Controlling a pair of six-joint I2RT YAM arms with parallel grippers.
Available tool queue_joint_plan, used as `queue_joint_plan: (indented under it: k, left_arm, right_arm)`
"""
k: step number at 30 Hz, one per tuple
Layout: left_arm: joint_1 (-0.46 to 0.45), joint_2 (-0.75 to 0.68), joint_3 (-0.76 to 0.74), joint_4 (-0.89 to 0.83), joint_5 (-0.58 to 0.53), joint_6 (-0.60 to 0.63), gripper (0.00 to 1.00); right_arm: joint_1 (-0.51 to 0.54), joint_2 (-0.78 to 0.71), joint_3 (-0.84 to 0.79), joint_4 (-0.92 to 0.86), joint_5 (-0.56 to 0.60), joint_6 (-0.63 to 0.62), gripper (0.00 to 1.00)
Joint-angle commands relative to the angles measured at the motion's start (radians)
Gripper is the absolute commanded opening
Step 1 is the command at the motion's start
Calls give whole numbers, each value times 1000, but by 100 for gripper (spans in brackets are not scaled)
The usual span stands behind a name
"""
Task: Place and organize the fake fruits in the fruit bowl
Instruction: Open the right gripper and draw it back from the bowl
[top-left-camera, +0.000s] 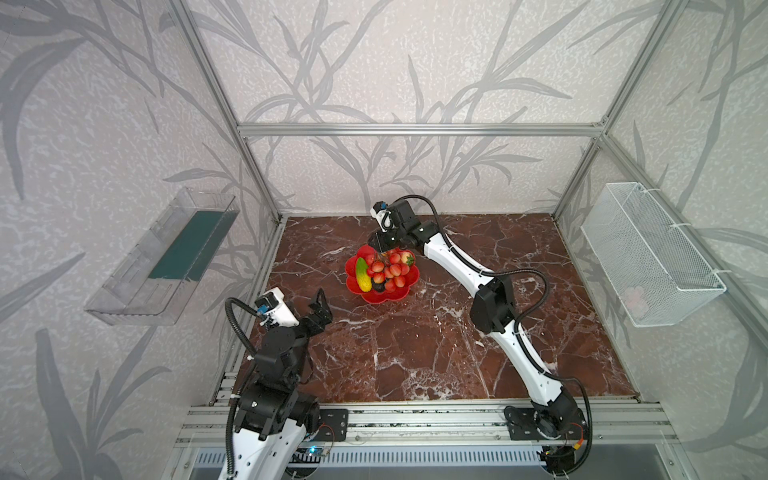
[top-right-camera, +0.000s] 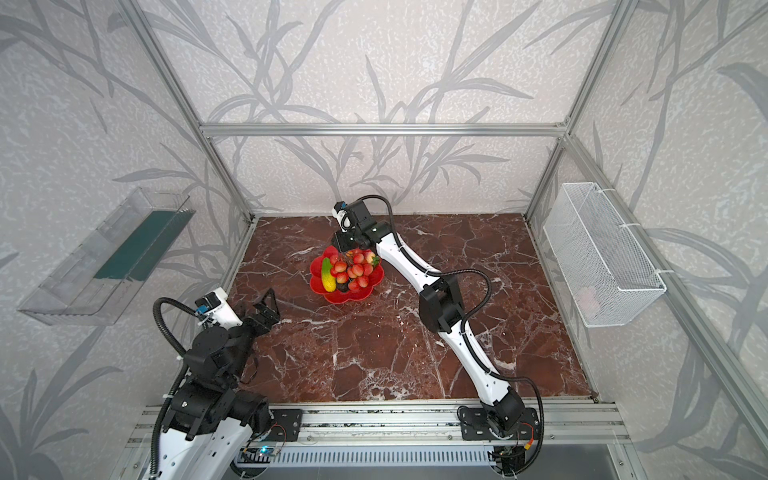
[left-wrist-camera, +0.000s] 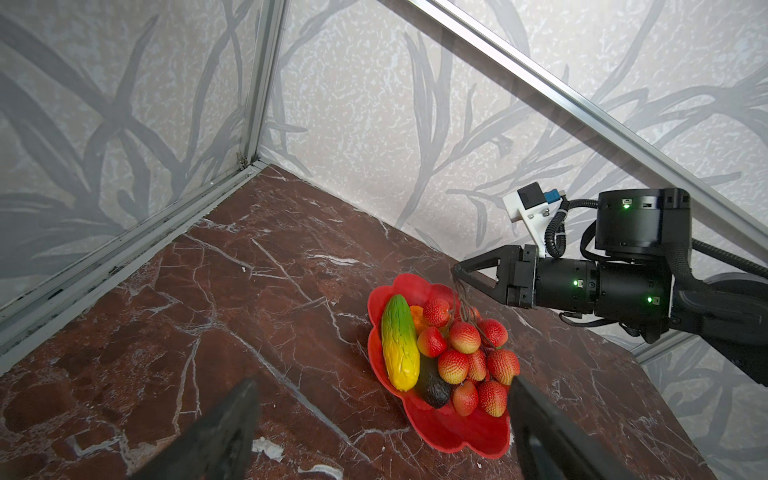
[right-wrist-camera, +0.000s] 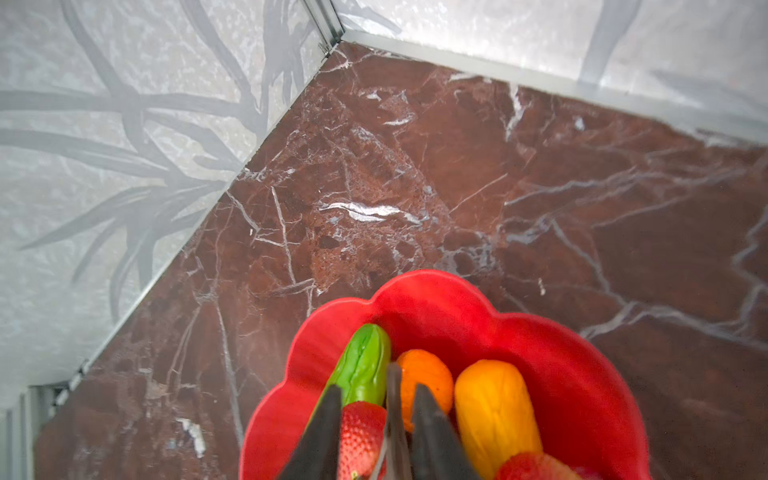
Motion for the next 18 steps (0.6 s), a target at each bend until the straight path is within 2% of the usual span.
queue_joint_plan:
  k: [1, 6, 7, 9, 14, 18]
  left_arm:
    - [6, -9, -15, -10, -37, 8, 94]
    - [6, -10, -82, 88, -85, 26, 94]
    - [6, -8, -102, 118, -102, 34, 94]
    - [6, -1, -156, 213, -139, 72, 94]
    - [7, 118, -252, 461, -233, 239, 95]
    - [17, 347, -268, 650, -228, 419, 95]
  right_arm:
    - [-13, -18, -2, -62, -57, -4, 48]
    - [-24, -202, -188, -31, -18, -43, 76]
    - [-26, -249, -244, -19, -8, -47, 81]
    - [-33, -391, -447, 81, 17, -48, 100]
    - [-68, -819, -1087, 522, 138, -44, 99]
    - [-133, -1110, -1434, 619, 231, -72, 99]
